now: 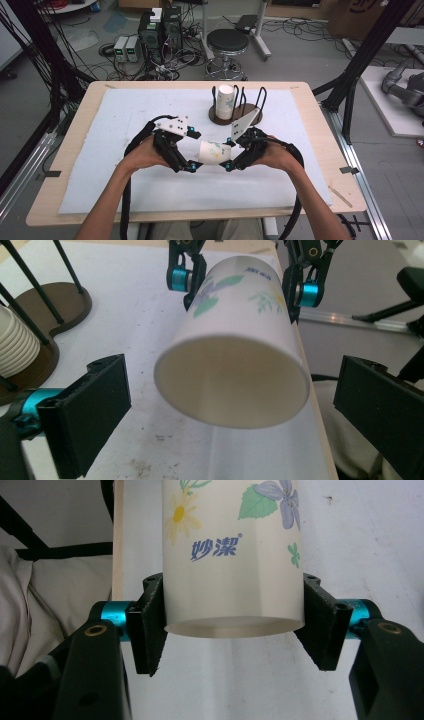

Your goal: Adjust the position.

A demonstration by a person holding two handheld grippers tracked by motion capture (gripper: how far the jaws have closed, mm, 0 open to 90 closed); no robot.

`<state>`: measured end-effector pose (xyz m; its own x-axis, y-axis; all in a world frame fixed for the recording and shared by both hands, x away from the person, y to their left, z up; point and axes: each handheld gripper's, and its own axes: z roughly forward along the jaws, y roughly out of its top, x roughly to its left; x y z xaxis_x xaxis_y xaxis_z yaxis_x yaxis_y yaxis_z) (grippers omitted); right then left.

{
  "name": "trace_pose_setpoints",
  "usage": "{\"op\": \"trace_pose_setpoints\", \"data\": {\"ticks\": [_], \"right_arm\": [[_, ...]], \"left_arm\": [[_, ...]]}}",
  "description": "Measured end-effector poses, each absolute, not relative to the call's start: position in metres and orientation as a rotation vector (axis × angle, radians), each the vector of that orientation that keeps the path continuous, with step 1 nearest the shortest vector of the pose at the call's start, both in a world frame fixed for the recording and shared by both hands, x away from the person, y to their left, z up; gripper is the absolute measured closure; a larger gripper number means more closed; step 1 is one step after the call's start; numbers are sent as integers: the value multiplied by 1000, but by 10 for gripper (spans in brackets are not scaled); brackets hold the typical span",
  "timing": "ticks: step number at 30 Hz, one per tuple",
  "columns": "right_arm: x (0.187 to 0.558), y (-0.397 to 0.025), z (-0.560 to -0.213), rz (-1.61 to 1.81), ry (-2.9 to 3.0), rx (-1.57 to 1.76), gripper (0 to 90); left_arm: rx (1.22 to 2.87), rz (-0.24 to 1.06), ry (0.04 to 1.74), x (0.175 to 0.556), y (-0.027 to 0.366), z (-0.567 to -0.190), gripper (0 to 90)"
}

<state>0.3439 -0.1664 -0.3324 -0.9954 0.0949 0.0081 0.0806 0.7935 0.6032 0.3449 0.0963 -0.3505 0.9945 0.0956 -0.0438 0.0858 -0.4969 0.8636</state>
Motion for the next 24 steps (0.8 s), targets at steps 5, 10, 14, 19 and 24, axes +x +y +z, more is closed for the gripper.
{"op": "trace_pose_setpoints", "data": {"ticks": [5, 10, 14, 19, 24], "right_arm": [[343, -173, -335, 1062, 2924, 158, 370], [342, -179, -339, 1145, 2892, 170, 371], [341, -181, -343, 1183, 2875, 168, 370], [337, -184, -349, 1261, 2840, 174, 371], [336, -186, -354, 1318, 2812, 190, 370]], "left_arm": [[2027, 23, 166, 343, 106, -359, 17], [1974, 15, 177, 341, 110, -368, 17], [1947, 11, 194, 340, 112, -374, 17], [1896, 12, 198, 338, 114, -380, 17], [1845, 9, 204, 336, 113, -385, 17]]}}
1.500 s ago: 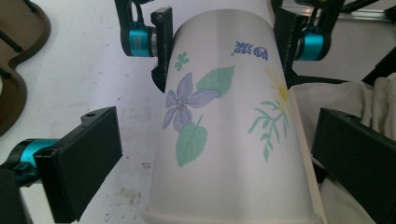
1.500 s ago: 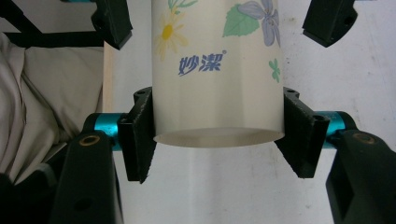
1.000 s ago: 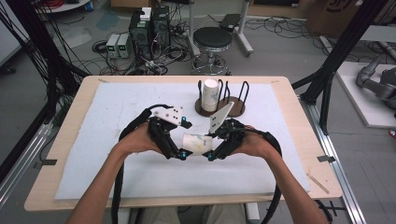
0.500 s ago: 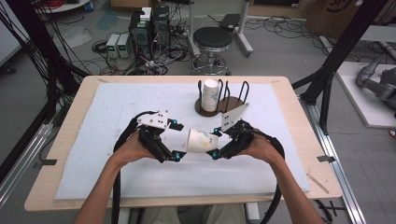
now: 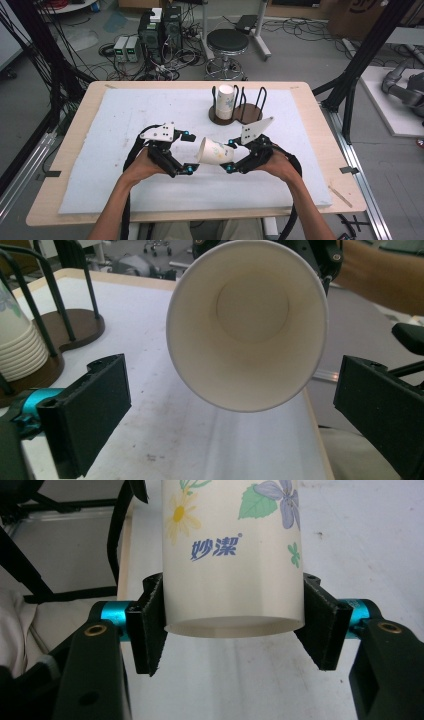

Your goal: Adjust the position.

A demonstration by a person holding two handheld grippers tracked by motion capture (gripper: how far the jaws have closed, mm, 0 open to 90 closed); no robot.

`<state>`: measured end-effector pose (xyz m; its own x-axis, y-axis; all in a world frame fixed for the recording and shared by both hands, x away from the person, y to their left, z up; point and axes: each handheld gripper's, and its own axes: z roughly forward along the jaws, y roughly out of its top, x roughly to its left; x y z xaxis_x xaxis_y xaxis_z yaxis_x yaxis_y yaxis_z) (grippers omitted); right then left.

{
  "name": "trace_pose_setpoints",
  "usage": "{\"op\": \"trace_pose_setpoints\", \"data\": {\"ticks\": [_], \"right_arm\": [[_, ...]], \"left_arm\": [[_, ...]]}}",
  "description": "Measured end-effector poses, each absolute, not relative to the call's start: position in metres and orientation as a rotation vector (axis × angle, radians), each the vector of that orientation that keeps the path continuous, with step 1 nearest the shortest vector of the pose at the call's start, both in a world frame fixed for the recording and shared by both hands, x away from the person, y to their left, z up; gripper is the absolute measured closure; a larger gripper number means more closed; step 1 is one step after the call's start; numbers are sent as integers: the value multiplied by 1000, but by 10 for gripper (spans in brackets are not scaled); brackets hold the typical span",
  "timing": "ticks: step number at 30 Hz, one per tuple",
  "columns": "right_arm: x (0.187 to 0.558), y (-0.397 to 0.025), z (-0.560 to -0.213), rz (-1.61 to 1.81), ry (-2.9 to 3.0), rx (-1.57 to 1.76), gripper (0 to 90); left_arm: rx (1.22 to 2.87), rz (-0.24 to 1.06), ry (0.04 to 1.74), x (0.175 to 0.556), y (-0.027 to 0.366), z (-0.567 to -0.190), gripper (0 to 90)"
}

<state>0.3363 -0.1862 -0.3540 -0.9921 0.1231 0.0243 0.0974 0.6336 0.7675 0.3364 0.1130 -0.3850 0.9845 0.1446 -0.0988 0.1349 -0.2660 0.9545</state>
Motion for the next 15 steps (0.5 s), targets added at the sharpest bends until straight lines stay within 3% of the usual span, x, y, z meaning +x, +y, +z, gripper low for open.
{"op": "trace_pose_setpoints", "data": {"ticks": [15], "right_arm": [[332, -199, -375, 1616, 2645, 217, 371]], "left_arm": [[1788, -6, 173, 334, 102, -392, 17]]}}
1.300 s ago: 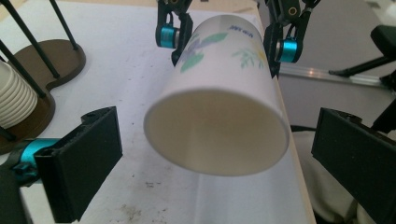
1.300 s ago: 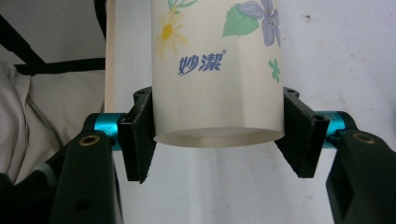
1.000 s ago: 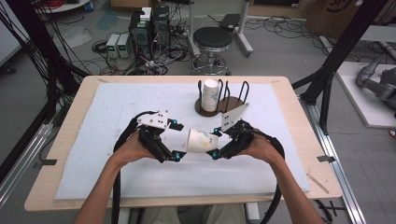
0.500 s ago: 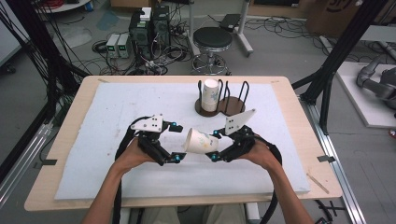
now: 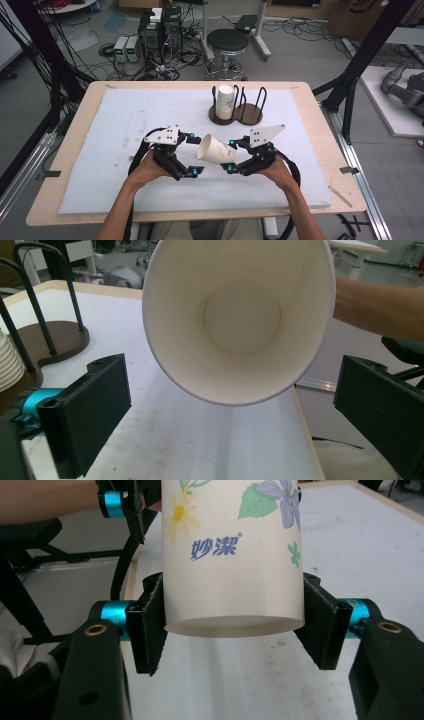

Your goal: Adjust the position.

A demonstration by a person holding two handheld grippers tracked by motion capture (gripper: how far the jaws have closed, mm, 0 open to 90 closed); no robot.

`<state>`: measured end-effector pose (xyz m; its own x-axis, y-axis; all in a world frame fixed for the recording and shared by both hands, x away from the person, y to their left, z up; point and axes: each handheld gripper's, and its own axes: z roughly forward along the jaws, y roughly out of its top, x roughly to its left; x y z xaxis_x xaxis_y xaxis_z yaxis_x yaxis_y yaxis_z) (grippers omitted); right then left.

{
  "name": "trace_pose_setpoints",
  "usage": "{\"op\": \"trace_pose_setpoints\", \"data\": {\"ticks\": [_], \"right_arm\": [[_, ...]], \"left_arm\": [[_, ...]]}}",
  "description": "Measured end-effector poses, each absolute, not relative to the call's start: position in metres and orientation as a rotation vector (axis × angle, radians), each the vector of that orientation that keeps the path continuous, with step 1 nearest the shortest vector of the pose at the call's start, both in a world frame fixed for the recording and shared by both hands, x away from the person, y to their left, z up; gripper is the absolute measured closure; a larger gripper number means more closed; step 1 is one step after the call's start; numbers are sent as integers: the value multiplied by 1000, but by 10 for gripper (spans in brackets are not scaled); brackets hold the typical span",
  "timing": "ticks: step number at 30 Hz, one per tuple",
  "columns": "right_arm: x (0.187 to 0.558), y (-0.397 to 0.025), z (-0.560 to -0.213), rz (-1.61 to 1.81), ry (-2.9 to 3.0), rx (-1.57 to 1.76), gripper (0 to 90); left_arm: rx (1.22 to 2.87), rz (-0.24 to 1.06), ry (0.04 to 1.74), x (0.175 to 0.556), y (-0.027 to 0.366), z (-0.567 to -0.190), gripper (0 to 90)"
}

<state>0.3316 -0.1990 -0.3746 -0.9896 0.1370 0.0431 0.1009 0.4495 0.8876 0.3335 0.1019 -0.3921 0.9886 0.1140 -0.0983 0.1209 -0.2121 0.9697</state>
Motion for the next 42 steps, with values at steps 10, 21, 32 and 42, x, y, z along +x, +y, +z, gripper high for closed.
{"op": "trace_pose_setpoints", "data": {"ticks": [10, 21, 32, 42], "right_arm": [[331, -199, -385, 1688, 2609, 192, 371], [332, -196, -387, 1707, 2614, 169, 371], [332, -195, -389, 1689, 2628, 147, 371], [331, -194, -389, 1667, 2630, 118, 374]], "left_arm": [[1742, -30, 164, 334, 97, -392, 17], [1737, -51, 141, 336, 78, -392, 17], [1735, -58, 109, 339, 74, -387, 168], [1749, -54, 100, 338, 76, -387, 293]]}}
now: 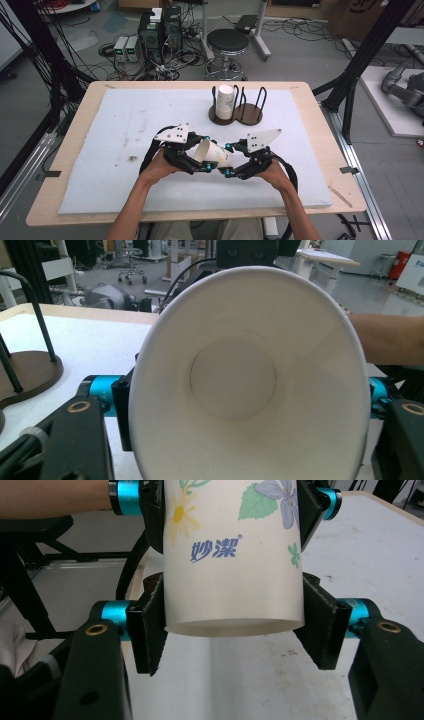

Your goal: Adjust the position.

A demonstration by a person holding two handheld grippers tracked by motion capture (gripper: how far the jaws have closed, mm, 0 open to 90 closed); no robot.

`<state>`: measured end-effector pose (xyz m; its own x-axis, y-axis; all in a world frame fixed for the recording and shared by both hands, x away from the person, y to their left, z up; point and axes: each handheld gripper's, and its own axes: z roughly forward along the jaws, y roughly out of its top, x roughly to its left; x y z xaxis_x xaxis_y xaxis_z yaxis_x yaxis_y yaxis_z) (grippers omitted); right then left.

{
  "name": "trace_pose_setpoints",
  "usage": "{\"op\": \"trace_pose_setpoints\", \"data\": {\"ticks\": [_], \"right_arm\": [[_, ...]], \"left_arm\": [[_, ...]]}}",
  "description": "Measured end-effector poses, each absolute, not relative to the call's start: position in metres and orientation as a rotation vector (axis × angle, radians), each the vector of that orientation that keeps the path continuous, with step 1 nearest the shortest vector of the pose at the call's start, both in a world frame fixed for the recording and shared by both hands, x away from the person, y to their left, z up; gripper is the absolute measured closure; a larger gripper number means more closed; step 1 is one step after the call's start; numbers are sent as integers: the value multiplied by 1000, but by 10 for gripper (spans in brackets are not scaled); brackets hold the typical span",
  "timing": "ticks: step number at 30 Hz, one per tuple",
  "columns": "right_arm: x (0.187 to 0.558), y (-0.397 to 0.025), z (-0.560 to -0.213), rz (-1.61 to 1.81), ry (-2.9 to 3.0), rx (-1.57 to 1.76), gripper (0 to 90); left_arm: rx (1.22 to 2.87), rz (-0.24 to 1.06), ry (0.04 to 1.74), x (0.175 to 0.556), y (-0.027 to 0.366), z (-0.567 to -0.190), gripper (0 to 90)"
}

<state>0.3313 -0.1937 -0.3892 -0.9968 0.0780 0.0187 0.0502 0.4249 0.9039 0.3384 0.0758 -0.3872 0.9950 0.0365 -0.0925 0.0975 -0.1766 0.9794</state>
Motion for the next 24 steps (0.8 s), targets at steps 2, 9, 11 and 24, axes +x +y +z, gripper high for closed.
{"op": "trace_pose_setpoints", "data": {"ticks": [2, 9, 11, 24], "right_arm": [[331, -194, -389, 1665, 2631, 119, 374], [330, -190, -389, 1631, 2630, 197, 163], [330, -189, -390, 1632, 2639, 191, 162], [328, -191, -387, 1632, 2611, 218, 146]], "left_arm": [[1748, -56, 99, 339, 76, -387, 301], [1773, -45, 101, 338, 75, -388, 329], [1771, -48, 100, 339, 76, -388, 329], [1778, -37, 98, 338, 78, -387, 340]]}}
